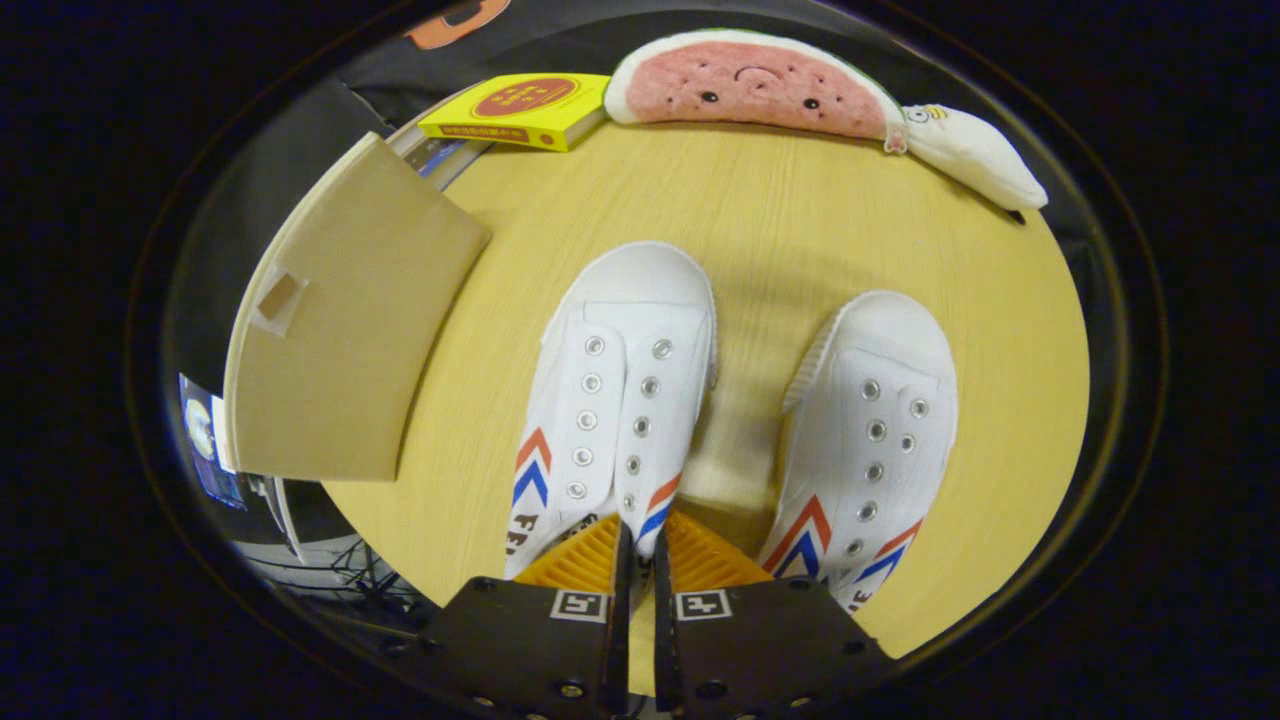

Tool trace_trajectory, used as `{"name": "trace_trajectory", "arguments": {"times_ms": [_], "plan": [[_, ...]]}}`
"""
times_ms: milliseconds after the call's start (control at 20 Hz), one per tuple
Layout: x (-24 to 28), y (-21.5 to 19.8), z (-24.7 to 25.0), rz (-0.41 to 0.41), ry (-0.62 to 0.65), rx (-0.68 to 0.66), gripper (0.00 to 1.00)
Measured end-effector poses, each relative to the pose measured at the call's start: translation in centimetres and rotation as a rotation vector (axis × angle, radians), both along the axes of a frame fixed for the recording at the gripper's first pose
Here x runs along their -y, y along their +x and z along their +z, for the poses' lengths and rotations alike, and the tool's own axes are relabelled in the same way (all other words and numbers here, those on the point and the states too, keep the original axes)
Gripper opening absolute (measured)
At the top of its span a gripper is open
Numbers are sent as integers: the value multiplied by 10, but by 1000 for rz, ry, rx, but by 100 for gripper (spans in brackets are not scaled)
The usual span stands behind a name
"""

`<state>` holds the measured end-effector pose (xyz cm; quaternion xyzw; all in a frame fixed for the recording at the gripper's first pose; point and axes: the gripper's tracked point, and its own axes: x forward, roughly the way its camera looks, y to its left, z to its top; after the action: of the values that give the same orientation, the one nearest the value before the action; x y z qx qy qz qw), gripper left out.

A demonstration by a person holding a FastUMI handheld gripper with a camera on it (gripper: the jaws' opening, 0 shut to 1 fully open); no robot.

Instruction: Open the storage box then place both shoes into the box .Put the left shoe in first, then the right shoe, with the right side of both shoes facing outward in a uniform manner.

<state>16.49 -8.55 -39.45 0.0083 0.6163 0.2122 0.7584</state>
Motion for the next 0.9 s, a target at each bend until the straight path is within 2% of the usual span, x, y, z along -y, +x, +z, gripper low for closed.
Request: {"name": "trace_trajectory", "arguments": {"times_ms": [50, 250, 450, 650, 900], "plan": [[0, -2, -6, -37, 41, -12, 1], [0, -5, -3, -68, 146, 3, 0], [2, -13, 12, -137, 213, 5, 0], [-6, -20, 57, -204, 298, 42, 0], [-42, -23, 136, -233, 333, 145, 0]]}}
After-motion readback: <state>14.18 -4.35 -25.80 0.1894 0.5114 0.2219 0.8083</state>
